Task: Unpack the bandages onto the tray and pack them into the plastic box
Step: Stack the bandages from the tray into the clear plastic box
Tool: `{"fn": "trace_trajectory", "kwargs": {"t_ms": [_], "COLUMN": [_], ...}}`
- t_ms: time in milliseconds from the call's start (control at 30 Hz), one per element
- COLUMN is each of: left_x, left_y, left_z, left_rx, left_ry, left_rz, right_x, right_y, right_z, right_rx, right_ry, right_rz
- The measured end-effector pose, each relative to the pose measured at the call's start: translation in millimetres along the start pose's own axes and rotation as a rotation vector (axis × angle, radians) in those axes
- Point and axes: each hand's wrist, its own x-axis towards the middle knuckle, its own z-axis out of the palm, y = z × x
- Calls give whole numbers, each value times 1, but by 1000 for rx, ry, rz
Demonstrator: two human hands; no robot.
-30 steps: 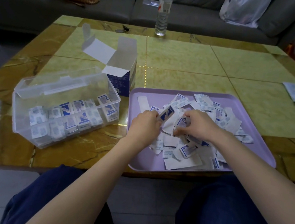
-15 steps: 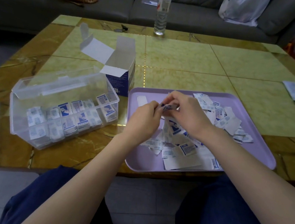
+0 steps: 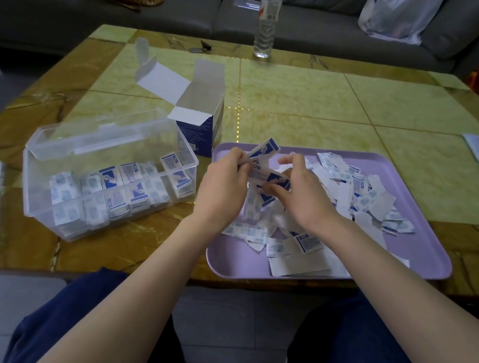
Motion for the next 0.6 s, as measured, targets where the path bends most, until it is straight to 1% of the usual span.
{"fn": "trace_trajectory", "kwargs": {"t_ms": [67, 133, 167, 267, 333, 367, 433, 500, 600], "left_x": [0, 0, 0, -2, -4, -5, -6, -7, -9], "left_y": [2, 4, 6, 5, 3, 1, -3, -7, -9], "left_z": [-1, -4, -6, -10, -12, -11, -10, -8, -4], "left_rx": [-21, -31, -31, 9, 98, 170, 312, 432, 616], "left_ry": [10, 15, 16, -6, -27, -39, -71, -106, -162], "left_rz": [-5, -3, 0, 25, 61, 77, 85, 88, 109], "right_x": [-1, 1, 3, 10, 14, 14, 14, 11, 6], "right_y": [-1, -6, -8, -15, -18, -18, -17, -14, -13], "right_z": [-2, -7, -11, -21, -22, -20, -14, -7, 5], "right_rx": [14, -38, -86, -233, -311, -358, -474, -530, -438], "right_ry": [-27, -23, 9, 187, 258, 261, 199, 93, -14], "right_rz": [9, -32, -68, -205, -310, -355, -417, -430, -388]}}
